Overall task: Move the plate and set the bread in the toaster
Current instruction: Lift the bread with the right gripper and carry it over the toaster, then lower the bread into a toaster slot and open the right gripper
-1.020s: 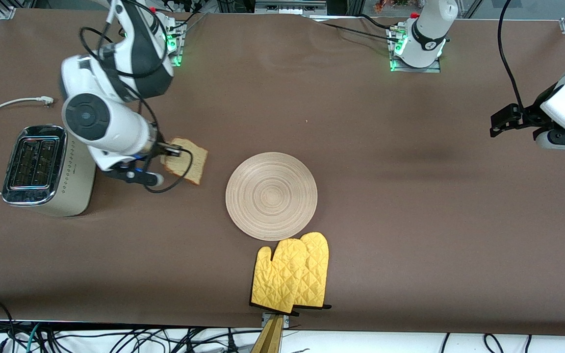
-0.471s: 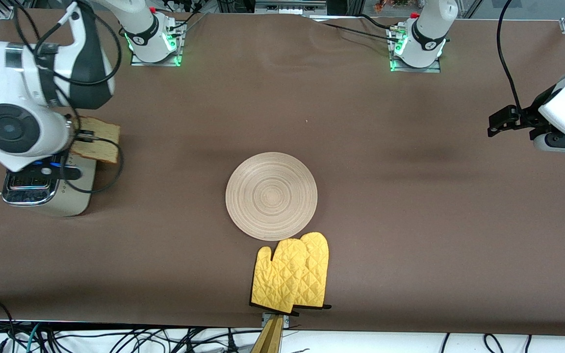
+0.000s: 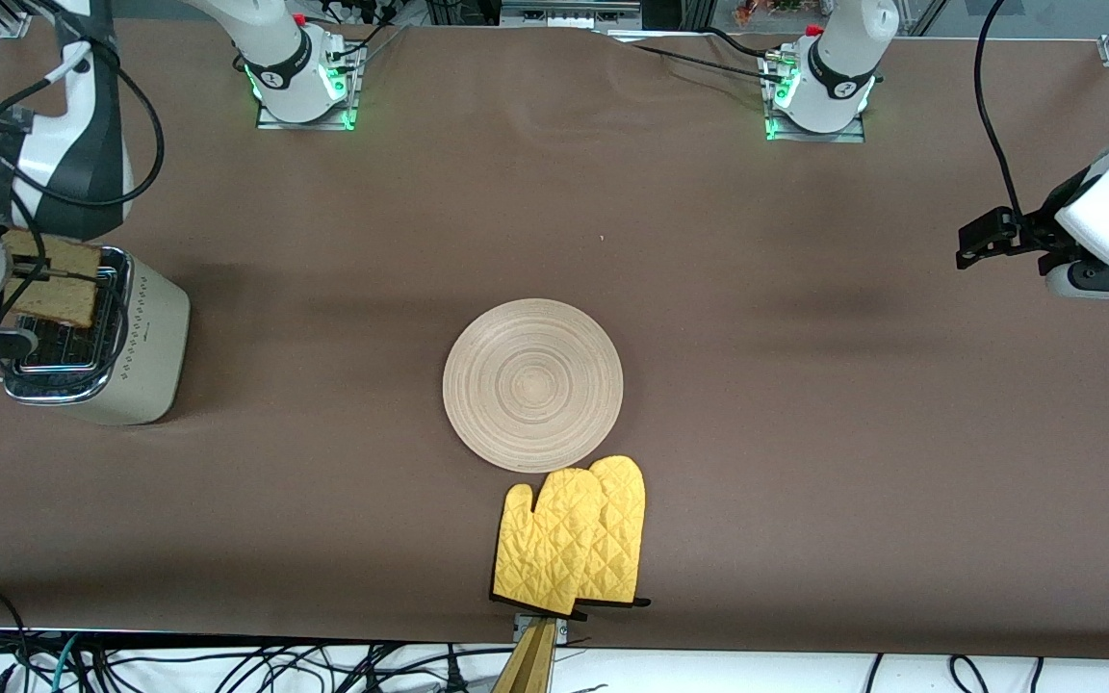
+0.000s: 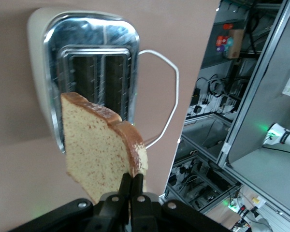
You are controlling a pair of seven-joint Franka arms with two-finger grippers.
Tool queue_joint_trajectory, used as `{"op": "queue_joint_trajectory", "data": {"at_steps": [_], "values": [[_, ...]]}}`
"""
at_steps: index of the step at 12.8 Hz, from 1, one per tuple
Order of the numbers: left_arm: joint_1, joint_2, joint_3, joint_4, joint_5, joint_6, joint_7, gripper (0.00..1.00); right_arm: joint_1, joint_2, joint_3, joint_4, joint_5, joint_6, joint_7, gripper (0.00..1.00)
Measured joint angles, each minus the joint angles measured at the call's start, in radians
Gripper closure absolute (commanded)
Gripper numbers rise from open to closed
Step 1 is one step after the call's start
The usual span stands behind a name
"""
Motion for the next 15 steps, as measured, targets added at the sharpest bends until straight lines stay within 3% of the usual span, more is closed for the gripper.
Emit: {"op": "queue_joint_trajectory", "data": {"at_steps": [5,14,15], "values": [[0.000,0.001,0.000,0.000,0.000,0.000,0.000,0.00,-0.038,0.085,0.000,-0.001,-0.013,0.102,-0.004,1.00],[-0.002,0.013,-0.015,0.000,0.000,0.000,-0.021,0.00,-0.044,0.117,0.000,-0.016,-0.013,0.112,-0.004,1.00],[-0.002,0.017,-0.016,0.000,0.000,0.000,-0.023,0.00,-0.044,0.126,0.000,-0.017,-0.013,0.121,-0.004,0.47]]}}
